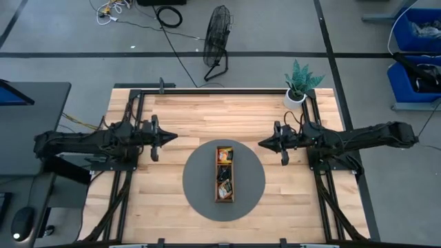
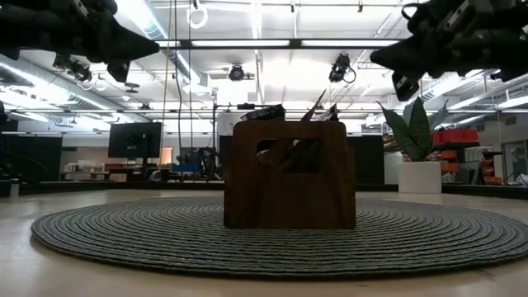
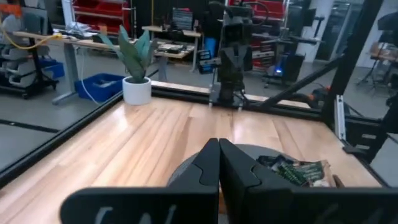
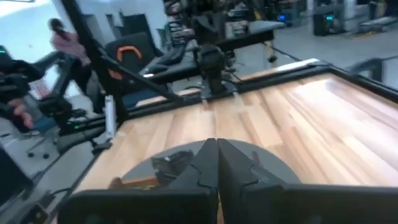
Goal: Pick & Place Tea
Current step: Return to Home Position
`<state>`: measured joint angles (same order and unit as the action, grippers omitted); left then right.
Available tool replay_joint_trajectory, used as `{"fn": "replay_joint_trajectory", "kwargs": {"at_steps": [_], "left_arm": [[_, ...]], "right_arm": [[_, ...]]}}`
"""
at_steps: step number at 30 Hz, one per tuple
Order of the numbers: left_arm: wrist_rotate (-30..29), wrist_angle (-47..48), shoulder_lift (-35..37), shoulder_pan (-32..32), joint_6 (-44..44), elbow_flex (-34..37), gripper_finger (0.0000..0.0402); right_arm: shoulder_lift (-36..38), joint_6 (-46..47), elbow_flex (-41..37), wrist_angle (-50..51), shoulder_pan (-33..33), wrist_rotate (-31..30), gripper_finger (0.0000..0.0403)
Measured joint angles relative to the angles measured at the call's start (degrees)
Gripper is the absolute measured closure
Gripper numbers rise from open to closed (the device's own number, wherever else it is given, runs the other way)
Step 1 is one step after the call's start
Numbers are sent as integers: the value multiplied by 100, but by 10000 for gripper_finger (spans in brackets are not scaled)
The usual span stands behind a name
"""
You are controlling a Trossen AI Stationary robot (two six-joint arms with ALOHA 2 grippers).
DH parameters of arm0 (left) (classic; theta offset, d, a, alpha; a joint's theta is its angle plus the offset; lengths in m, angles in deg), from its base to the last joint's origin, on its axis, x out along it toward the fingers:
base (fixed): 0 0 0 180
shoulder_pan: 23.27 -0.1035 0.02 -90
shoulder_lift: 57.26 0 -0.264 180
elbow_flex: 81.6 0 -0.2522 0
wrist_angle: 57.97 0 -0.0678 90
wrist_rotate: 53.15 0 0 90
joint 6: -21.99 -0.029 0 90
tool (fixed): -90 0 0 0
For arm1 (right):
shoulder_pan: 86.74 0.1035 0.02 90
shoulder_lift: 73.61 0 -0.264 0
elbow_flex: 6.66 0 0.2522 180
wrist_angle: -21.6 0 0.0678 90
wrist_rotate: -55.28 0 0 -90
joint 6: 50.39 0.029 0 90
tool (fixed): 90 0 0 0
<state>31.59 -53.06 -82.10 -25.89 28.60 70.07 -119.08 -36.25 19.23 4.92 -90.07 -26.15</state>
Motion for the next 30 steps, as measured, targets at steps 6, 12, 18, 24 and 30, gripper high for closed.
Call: {"fn": "replay_joint_trajectory", "kwargs": {"at_steps": [6,12,18,24,30], "left_arm": [[-30,212,597,-86,-19,0,400],[-351,673,1205,-86,-130,0,400],[-356,971,1592,-86,-177,0,400],[-443,1130,2089,-86,-283,0,400],[-571,1367,2479,-86,-280,-16,400]], "right_arm": [[678,12,-158,492,-51,-200,403],[1325,-110,-160,1419,-51,-322,403],[1945,-277,-160,1912,-51,-563,403],[2625,-366,-160,2587,-51,-617,403],[3332,-498,-160,3304,-51,-751,403]]}}
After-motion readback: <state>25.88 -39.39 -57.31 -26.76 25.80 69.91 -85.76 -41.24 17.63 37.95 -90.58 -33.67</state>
